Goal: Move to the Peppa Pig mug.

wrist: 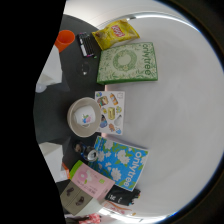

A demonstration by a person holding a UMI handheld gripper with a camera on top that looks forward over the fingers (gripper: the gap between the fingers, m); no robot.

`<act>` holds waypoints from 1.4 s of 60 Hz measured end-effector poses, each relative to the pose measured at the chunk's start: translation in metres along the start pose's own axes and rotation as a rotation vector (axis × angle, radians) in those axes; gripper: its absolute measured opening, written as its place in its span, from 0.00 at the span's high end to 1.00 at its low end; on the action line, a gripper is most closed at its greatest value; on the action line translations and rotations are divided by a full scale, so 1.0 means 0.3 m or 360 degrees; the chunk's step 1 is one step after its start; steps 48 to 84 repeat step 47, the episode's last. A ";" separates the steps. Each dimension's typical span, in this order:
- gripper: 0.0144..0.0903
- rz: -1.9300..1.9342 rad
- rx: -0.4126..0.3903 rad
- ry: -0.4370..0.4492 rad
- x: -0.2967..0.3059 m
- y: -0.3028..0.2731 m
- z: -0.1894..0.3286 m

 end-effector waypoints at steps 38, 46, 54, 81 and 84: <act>0.06 0.0049 -0.0211 -0.0094 0.042 -0.007 0.437; 0.05 0.0038 -0.0220 -0.0105 0.038 -0.005 0.438; 0.06 0.0040 -0.0220 -0.0107 0.038 -0.004 0.438; 0.06 0.0040 -0.0220 -0.0107 0.038 -0.004 0.438; 0.06 0.0040 -0.0220 -0.0107 0.038 -0.004 0.438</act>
